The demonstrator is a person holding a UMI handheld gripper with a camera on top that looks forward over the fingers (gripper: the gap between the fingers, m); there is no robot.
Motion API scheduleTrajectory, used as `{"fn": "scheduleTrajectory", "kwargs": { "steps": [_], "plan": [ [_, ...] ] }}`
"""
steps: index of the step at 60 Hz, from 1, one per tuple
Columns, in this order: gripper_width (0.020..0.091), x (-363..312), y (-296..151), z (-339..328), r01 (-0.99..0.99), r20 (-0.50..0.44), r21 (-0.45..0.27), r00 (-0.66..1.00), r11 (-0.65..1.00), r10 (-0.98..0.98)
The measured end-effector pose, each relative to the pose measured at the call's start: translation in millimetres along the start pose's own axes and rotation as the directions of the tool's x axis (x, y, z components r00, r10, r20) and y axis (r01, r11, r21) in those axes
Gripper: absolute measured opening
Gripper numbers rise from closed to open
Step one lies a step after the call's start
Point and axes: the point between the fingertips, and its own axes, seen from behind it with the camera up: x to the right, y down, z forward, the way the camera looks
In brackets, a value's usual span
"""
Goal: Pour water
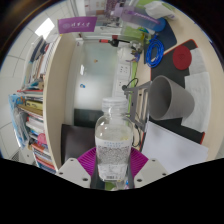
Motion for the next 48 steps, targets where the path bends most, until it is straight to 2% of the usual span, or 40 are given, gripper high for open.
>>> {"fn": "scheduleTrajectory", "kwargs": {
  "steps": [11,30,41,48],
  "plan": [
    [0.0437,-5.4,-8.6,-0.4,-0.263,0.006,-0.018,0.965,0.965,0.263],
    [0.0435,7.4,-40.7,3.0,-0.532,0.018,-0.017,0.846,0.847,0.532],
    [0.0436,15.9,-36.6,2.5,-0.539,-0.025,-0.045,0.842,0.841,0.538],
    [0.0436,3.2,-37.0,-2.1,-0.450,-0.019,-0.065,0.893,0.891,0.450]
  ]
}}
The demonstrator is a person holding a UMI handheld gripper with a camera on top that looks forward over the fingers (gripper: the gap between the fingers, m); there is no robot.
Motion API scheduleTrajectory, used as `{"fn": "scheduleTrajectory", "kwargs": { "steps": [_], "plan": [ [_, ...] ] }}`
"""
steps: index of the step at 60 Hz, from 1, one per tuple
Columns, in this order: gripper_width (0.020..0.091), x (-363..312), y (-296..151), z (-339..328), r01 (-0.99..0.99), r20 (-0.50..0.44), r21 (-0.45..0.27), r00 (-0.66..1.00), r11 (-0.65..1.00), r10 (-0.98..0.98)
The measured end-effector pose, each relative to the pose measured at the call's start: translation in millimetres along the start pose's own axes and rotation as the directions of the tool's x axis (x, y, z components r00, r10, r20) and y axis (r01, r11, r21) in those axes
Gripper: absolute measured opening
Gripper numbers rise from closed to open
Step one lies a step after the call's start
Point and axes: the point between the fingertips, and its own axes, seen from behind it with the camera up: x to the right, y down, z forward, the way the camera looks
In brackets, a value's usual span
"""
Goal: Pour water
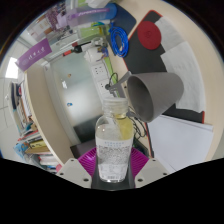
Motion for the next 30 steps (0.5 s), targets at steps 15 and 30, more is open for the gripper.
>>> {"fn": "scheduleTrajectory", "kwargs": {
  "steps": [15,30],
  "plan": [
    [0.0441,-62.5,0.5,-20.4,0.594,-0.029,-0.030,0.803,0.804,-0.595],
    [0.0449,-109.3,-114.7,-64.4,0.999,-0.337,-0.027,-0.036,-0.028,-0.941]
  ]
}}
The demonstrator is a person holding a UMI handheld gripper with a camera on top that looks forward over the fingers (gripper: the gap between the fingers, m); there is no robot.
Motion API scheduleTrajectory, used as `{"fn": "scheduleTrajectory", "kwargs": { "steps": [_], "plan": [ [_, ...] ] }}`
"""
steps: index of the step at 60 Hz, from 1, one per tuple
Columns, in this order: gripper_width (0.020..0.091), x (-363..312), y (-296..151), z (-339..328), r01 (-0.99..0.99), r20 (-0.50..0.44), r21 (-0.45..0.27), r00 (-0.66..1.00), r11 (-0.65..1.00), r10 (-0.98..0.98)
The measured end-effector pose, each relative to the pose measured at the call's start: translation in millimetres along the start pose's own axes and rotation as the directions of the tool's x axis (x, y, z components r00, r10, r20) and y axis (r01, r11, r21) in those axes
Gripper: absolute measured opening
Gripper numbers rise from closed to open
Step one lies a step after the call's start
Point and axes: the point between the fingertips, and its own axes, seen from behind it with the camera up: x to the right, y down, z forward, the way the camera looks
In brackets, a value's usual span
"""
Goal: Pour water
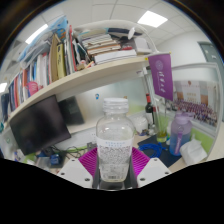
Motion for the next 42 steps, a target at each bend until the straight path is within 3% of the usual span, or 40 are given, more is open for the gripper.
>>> {"fn": "scheduleTrajectory", "kwargs": {
  "steps": [6,14,22,42],
  "plan": [
    [0.0447,52.4,0.6,7.5,0.185,-0.120,-0.003,0.976,0.983,-0.184],
    [0.0446,98.0,30.2,32.2,0.241,-0.150,-0.022,0.959,0.970,-0.241],
    [0.0446,120.7,63.2,56.9,0.233,-0.131,-0.029,0.963,0.972,-0.234],
    [0.0445,129.0,140.7,94.5,0.298,-0.068,-0.123,0.949,0.947,-0.307]
  ]
}}
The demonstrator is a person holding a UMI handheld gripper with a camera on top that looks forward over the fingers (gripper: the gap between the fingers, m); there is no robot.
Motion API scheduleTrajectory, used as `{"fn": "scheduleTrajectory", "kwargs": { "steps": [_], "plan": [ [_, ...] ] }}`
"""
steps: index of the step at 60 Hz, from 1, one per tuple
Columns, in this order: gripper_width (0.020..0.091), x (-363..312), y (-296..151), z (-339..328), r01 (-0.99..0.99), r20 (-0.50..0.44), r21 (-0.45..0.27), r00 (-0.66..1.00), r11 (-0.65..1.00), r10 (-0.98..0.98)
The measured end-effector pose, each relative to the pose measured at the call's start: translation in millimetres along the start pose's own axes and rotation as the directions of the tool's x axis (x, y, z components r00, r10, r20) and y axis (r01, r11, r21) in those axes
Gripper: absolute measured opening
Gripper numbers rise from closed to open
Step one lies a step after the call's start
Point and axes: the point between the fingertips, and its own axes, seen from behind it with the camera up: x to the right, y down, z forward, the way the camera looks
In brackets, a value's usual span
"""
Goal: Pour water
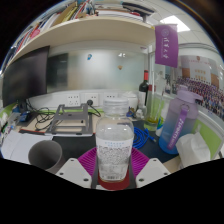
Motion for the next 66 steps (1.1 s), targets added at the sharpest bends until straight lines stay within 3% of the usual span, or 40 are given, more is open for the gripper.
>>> {"fn": "scheduleTrajectory", "kwargs": {
  "steps": [15,22,31,43,55,66],
  "plan": [
    [0.0536,0.9,10.2,-4.9,-0.048,0.014,0.020,0.999,0.999,0.047],
    [0.0618,-0.7,24.7,-15.1,-0.043,0.023,-0.035,0.999,0.998,0.044],
    [0.0673,-3.2,42.9,-43.7,-0.021,0.059,-0.108,0.998,0.994,0.027],
    [0.0676,6.9,73.2,-119.8,0.011,0.073,-0.286,0.997,0.958,0.011],
    [0.0674,18.1,44.5,-187.2,-0.047,0.048,-0.356,0.996,0.933,0.069],
    [0.0674,15.3,-4.9,-216.2,-0.065,0.067,-0.300,0.994,0.952,0.089]
  ]
}}
